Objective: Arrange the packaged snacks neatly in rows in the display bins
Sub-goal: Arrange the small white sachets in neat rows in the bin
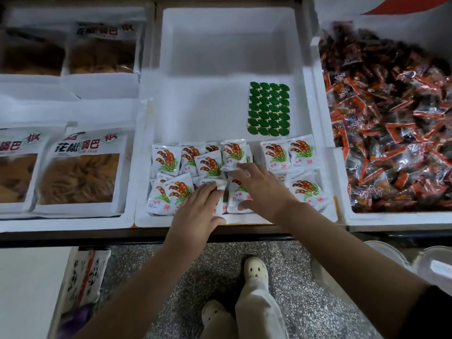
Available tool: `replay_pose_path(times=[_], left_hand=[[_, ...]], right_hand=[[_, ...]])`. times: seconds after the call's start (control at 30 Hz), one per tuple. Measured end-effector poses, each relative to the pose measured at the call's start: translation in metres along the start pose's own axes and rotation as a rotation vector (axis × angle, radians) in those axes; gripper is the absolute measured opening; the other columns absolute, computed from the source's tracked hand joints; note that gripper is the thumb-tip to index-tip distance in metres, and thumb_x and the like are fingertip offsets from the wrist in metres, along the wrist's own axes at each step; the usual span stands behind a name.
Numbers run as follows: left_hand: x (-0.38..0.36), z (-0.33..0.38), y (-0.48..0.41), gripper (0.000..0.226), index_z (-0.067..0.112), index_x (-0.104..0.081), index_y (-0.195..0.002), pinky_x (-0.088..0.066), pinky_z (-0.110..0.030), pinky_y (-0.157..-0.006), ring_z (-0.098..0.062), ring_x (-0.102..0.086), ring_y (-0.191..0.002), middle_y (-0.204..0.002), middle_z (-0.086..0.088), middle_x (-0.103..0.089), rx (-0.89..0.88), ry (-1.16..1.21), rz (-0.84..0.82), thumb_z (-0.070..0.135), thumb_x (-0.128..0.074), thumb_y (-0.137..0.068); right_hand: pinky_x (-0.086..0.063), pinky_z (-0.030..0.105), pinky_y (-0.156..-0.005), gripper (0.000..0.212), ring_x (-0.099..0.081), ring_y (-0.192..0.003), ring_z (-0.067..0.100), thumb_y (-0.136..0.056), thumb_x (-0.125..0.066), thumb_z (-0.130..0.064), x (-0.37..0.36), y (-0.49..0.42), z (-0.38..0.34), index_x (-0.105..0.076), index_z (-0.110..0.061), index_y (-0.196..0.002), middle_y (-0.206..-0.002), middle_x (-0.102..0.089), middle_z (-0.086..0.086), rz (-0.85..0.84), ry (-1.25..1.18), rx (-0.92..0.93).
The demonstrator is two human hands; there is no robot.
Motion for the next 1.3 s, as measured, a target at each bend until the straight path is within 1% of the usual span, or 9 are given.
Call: replay_pose_path(times=[0.2,0.33,0.47,0.7,0.8,0.9,1.03,1.17,1.3], left_hand=[[0.007,0.000,-0.011,0.069,0.005,-0.065,-0.105,-0.054,-0.039,-0.081,-0.028,-0.066,-0.099,-0.110,-0.010,-0.065,0.029,0.014,0.061,0.031,-0.091,-0.046],[0.021,-0.010,0.001,0.056,0.010,-0.058,-0.119,-0.044,-0.038,-0.095,-0.024,-0.052,-0.115,-0.122,-0.007,-0.059,0.013,-0.001,0.124,0.046,-0.062,-0.077],[0.034,-0.046,0.015,0.058,0.007,-0.053,-0.126,-0.044,-0.046,-0.092,-0.032,-0.050,-0.116,-0.126,-0.013,-0.054,0.228,-0.008,0.149,0.030,-0.074,-0.076],[0.034,-0.072,0.031,0.071,0.000,-0.032,-0.139,-0.039,-0.032,-0.095,-0.029,-0.043,-0.117,-0.129,-0.018,-0.036,0.616,0.360,0.232,0.004,-0.071,-0.080],[0.031,-0.069,0.032,0.060,-0.002,-0.037,-0.134,-0.041,-0.028,-0.087,-0.030,-0.050,-0.111,-0.123,-0.018,-0.042,0.599,0.421,0.265,0.003,-0.068,-0.082],[0.037,-0.074,0.036,0.051,-0.003,-0.050,-0.123,-0.045,-0.043,-0.083,-0.037,-0.052,-0.102,-0.111,-0.021,-0.052,0.586,0.289,0.310,0.008,-0.072,-0.079],[0.041,-0.091,0.044,0.048,0.006,-0.047,-0.132,-0.040,-0.043,-0.096,-0.030,-0.047,-0.114,-0.123,-0.015,-0.051,0.625,0.298,0.289,0.008,-0.062,-0.086],[0.030,-0.103,0.052,0.039,0.014,-0.046,-0.133,-0.045,-0.041,-0.093,-0.023,-0.053,-0.111,-0.125,-0.007,-0.055,0.683,0.422,0.203,0.009,-0.051,-0.094],[0.031,-0.104,0.053,0.022,0.006,-0.058,-0.110,-0.045,-0.041,-0.073,-0.029,-0.058,-0.088,-0.089,-0.012,-0.065,0.696,0.313,0.202,0.006,-0.062,-0.088]], right_hand=[[-0.021,0.037,-0.112,0.077,-0.016,-0.141,0.023,-0.083,-0.068,-0.026,-0.004,0.008,0.000,-0.023,-0.025,-0.145,-0.152,-0.019,0.004,-0.034,0.020,0.013],[-0.016,0.034,-0.114,0.075,-0.015,-0.142,0.024,-0.084,-0.066,-0.033,0.005,0.011,-0.014,-0.025,-0.020,-0.146,-0.153,-0.018,0.007,0.038,-0.022,0.068],[-0.025,0.034,-0.110,0.064,-0.029,-0.138,0.024,-0.090,-0.060,-0.034,0.014,0.002,-0.051,-0.032,-0.016,-0.144,-0.150,-0.030,0.007,0.113,-0.109,0.153],[-0.016,0.038,-0.115,0.071,-0.013,-0.143,0.022,-0.089,-0.059,-0.035,-0.015,-0.021,-0.066,-0.021,-0.019,-0.147,-0.155,-0.016,0.007,-0.044,0.087,0.165],[-0.014,0.033,-0.114,0.076,-0.011,-0.143,0.020,-0.088,-0.062,-0.033,-0.012,-0.017,-0.065,-0.018,-0.018,-0.147,-0.155,-0.015,0.004,-0.043,0.091,0.157],[-0.011,0.030,-0.115,0.080,-0.008,-0.143,0.019,-0.089,-0.060,-0.035,-0.003,-0.016,-0.072,-0.010,-0.018,-0.149,-0.155,-0.013,0.003,-0.023,0.030,0.172],[-0.021,0.033,-0.112,0.079,-0.015,-0.142,0.021,-0.090,-0.059,-0.031,0.006,-0.032,-0.089,-0.008,-0.020,-0.150,-0.154,-0.016,0.005,0.042,0.022,0.184],[-0.024,0.033,-0.110,0.070,-0.029,-0.134,0.024,-0.089,-0.061,-0.027,0.000,-0.054,-0.094,-0.024,-0.017,-0.147,-0.146,-0.034,0.007,0.042,0.028,0.190],[-0.034,0.028,-0.093,0.041,-0.045,-0.118,0.023,-0.089,-0.061,-0.024,0.005,-0.066,-0.086,-0.053,-0.014,-0.127,-0.124,-0.053,0.007,0.067,-0.142,0.117]])
Point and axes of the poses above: each hand's wrist, its own y-axis away from the middle knuckle, its own x-axis out of the back of the hand, z = x × y, the point moved 8 cm from there along -y, towards the middle knuckle
